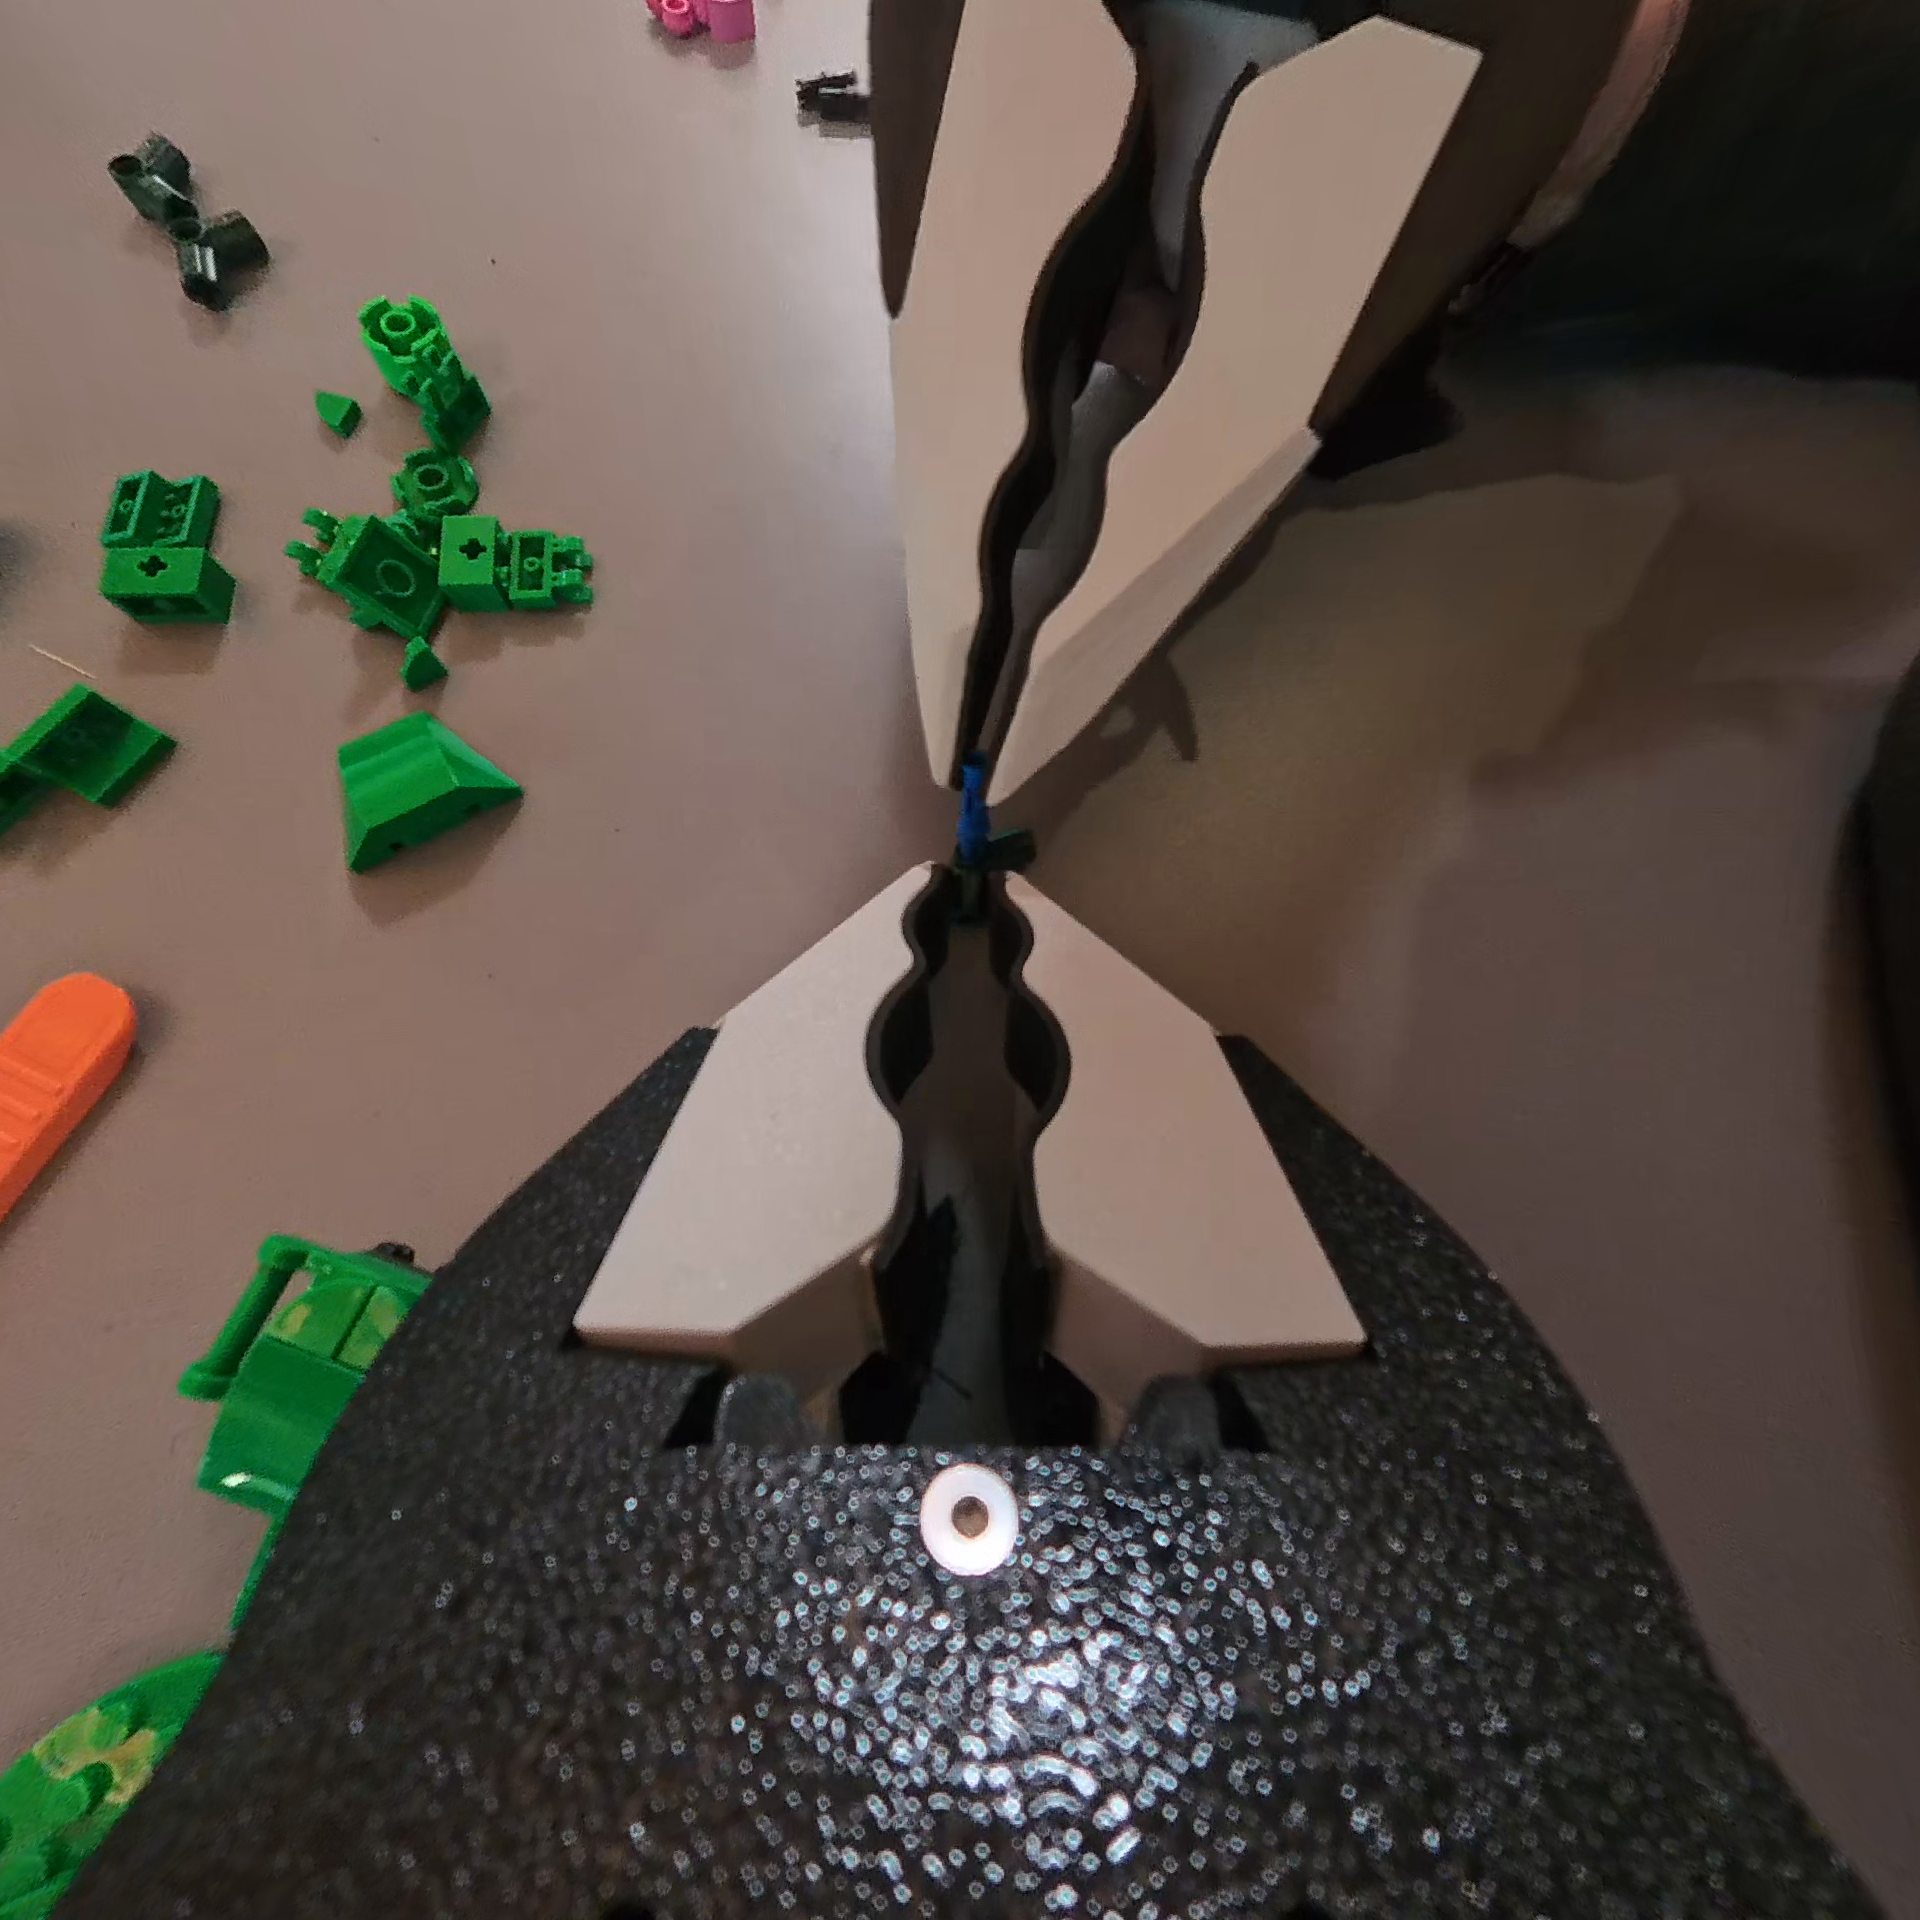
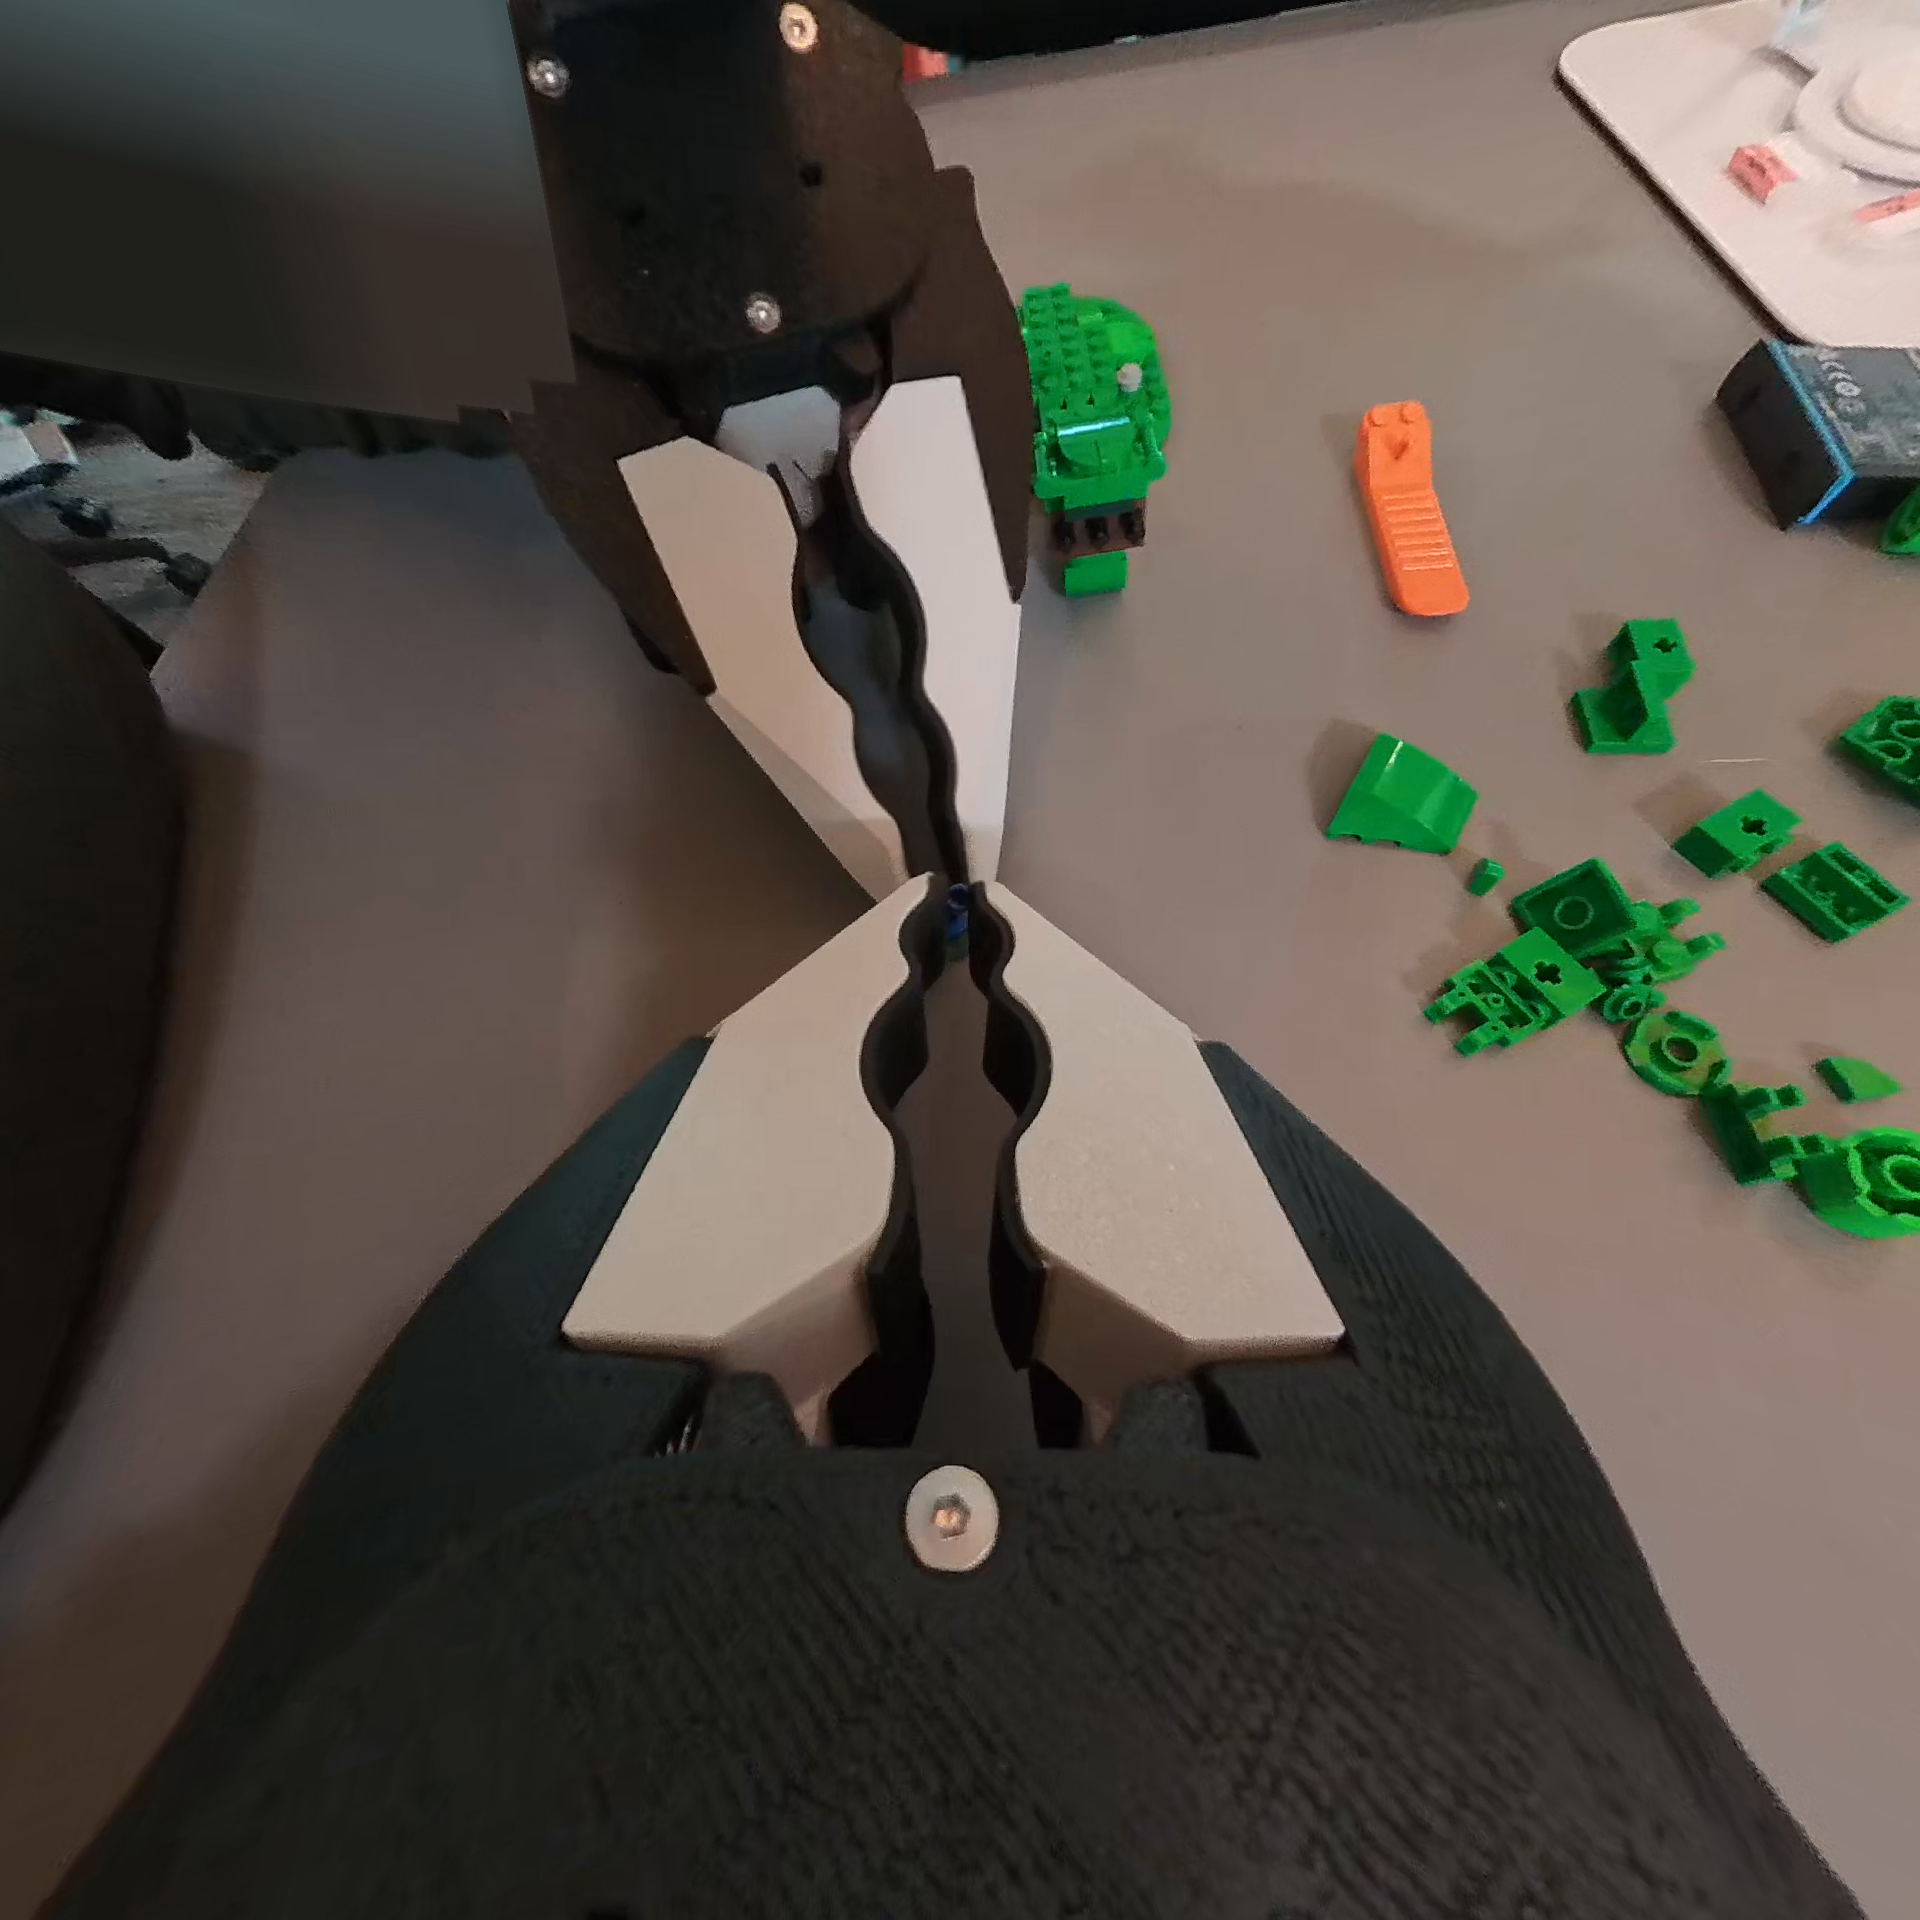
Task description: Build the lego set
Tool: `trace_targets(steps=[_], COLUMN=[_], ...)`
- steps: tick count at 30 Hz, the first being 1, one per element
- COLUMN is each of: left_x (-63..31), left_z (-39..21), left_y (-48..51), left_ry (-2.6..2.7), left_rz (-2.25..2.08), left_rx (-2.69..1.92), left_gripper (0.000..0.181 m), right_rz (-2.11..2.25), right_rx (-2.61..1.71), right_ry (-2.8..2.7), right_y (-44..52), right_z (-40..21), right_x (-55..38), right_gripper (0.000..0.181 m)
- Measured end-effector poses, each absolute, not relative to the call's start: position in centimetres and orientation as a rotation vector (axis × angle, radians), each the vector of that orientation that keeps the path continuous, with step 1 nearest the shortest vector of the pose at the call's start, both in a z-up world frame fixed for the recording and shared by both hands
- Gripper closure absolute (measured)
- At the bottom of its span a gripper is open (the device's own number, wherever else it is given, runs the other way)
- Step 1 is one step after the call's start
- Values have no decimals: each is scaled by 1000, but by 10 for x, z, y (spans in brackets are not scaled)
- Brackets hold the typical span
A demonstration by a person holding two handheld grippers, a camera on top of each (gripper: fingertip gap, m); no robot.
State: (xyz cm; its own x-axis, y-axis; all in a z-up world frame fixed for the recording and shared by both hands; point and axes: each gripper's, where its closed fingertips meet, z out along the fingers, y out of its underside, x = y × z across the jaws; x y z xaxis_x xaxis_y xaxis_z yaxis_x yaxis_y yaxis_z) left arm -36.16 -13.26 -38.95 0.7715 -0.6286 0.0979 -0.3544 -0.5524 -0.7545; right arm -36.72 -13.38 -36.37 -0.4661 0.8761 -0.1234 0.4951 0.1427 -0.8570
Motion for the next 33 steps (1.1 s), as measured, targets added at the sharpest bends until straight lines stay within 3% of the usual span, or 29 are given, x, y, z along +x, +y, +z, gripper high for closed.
trace_targets(steps=[20, 33], left_x=[-357, -358], left_z=[-389, -389], left_y=[-141, -143], left_ry=[894, 913], left_rz=[-547, -633], left_rx=[-2164, -2182], left_gripper=[176, 176], right_rz=[1195, 1205], right_rx=[-879, -862], right_ry=[-2186, -2224], right_y=[-147, -151], right_z=[-357, -361], right_x=[-360, -362], right_gripper=[180, 180])
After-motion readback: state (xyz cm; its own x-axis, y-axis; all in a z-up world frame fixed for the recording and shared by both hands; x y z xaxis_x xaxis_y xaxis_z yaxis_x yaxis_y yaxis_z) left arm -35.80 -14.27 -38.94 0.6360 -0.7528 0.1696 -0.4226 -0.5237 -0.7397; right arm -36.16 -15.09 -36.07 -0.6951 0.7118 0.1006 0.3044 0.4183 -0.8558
